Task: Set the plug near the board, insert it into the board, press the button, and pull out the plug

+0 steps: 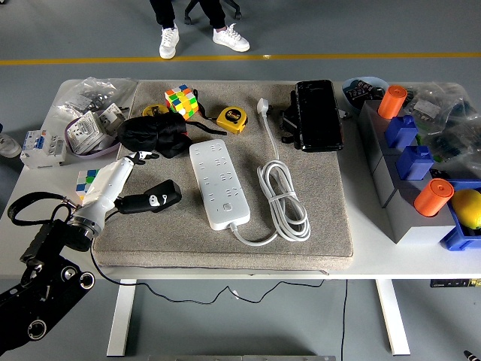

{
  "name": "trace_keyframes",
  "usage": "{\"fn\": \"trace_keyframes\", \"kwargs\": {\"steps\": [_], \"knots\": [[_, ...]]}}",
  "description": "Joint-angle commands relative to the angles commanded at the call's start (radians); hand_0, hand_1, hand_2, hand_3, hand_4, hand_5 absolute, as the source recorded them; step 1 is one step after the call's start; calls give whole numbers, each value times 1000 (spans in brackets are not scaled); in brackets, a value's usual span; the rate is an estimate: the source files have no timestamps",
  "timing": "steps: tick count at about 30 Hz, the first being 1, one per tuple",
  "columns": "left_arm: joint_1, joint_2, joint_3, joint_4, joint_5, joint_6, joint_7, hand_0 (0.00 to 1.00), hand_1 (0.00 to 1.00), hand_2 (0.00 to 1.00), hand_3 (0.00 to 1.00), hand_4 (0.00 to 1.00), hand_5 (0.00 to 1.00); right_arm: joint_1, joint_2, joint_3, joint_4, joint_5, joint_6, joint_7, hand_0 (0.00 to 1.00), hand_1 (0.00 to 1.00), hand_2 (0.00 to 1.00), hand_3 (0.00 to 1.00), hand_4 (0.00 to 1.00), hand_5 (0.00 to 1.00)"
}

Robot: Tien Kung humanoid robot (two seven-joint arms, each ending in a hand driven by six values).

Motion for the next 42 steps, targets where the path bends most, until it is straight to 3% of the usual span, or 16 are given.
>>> {"fn": "trace_keyframes", "kwargs": {"steps": [1, 7, 8, 25, 26, 31, 32, 42], "knots": [[0, 0, 2, 2, 0, 0, 1, 764, 739, 760, 777, 998, 427, 0, 0, 0, 0, 0, 0, 0, 622, 677, 682, 567, 841, 504], [-3, -2, 21, 24, -5, 3, 1, 764, 739, 760, 777, 998, 427, -4, 3, 2, 0, -1, 1, 1, 622, 677, 682, 567, 841, 504], [-3, -3, 24, 28, -6, 4, 1, 744, 689, 711, 742, 998, 426, -5, 4, 3, 0, -1, 1, 1, 623, 677, 682, 568, 844, 501], [-39, -23, 76, 75, -50, 16, 4, 687, 645, 669, 687, 997, 400, -6, 7, 10, 3, -3, -1, 3, 622, 677, 681, 568, 845, 502], [-42, -23, 80, 77, -52, 17, 5, 629, 617, 631, 629, 889, 400, -5, 6, 9, 2, -4, -1, 2, 622, 678, 682, 568, 845, 502], [-58, -25, 93, 89, -58, 22, 6, 629, 617, 631, 629, 889, 400, -3, 6, 11, 3, -4, -2, 2, 622, 678, 682, 568, 845, 502], [-60, -26, 95, 91, -59, 23, 6, 563, 573, 585, 586, 846, 387, -3, 6, 11, 3, -4, -2, 2, 623, 678, 683, 569, 846, 502], [-81, -32, 113, 117, -30, 31, 22, 505, 547, 567, 566, 812, 339, -2, 5, 11, 4, -5, -2, 2, 622, 678, 682, 569, 845, 502]]}}
